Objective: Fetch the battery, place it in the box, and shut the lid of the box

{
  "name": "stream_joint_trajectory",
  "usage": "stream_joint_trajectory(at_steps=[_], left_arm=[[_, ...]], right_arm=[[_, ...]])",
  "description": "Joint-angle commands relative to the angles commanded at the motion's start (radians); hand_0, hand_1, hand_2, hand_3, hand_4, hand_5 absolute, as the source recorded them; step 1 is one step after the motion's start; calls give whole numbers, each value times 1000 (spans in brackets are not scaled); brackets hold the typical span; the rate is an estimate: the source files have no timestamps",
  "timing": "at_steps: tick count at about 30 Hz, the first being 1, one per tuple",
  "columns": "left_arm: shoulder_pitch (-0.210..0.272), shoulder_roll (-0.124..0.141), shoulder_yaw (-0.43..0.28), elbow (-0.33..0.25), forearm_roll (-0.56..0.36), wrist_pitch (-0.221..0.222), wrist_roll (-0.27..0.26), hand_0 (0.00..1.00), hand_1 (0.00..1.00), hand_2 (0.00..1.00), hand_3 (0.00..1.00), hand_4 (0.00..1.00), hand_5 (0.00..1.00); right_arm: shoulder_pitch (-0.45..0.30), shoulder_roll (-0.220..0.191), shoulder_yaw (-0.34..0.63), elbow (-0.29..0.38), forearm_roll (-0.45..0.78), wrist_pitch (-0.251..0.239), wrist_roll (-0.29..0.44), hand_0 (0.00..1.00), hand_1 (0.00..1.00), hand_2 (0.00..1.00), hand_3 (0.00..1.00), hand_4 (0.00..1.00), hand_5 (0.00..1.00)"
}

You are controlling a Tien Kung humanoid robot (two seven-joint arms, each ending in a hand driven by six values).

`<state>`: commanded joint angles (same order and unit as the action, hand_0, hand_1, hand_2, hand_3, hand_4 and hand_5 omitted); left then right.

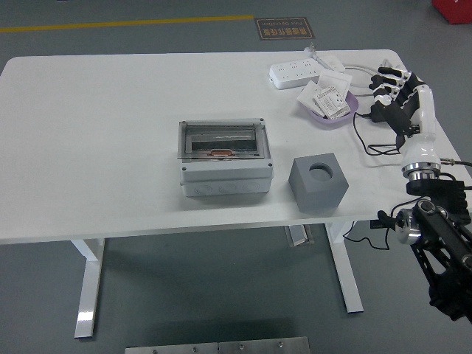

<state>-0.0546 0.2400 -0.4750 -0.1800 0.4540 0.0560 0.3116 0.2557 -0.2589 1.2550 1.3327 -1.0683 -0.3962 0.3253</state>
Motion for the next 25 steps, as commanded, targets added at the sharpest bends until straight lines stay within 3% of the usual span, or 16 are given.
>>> stream_joint_trajectory(at_steps=[6, 7, 12, 13, 25], left_arm=[[-1, 0, -5, 0, 7, 0, 1, 573, 587, 504, 555, 523, 2], [-1, 1, -6, 0, 8, 0, 2, 573, 587, 504, 555, 523, 2], [-3, 2, -7, 0, 10, -1, 1, 573, 587, 504, 555, 523, 2], [-3, 2, -7, 0, 10, -1, 1, 573, 587, 504, 555, 523, 2], [-9, 18, -7, 0, 16, -1, 4, 573, 587, 504, 555, 523, 2]], right_arm=[[0, -2, -2, -8, -44, 31, -37, 654, 562, 561, 603, 643, 282], [0, -2, -2, -8, -46, 35, -40, 689, 641, 685, 645, 648, 316], [-6, -8, -6, -8, -51, 45, -48, 689, 641, 685, 645, 648, 316], [-7, -9, -7, -7, -49, 44, -47, 751, 708, 769, 829, 681, 329], [-6, -19, -13, 3, -32, 28, -37, 773, 735, 791, 805, 686, 336]])
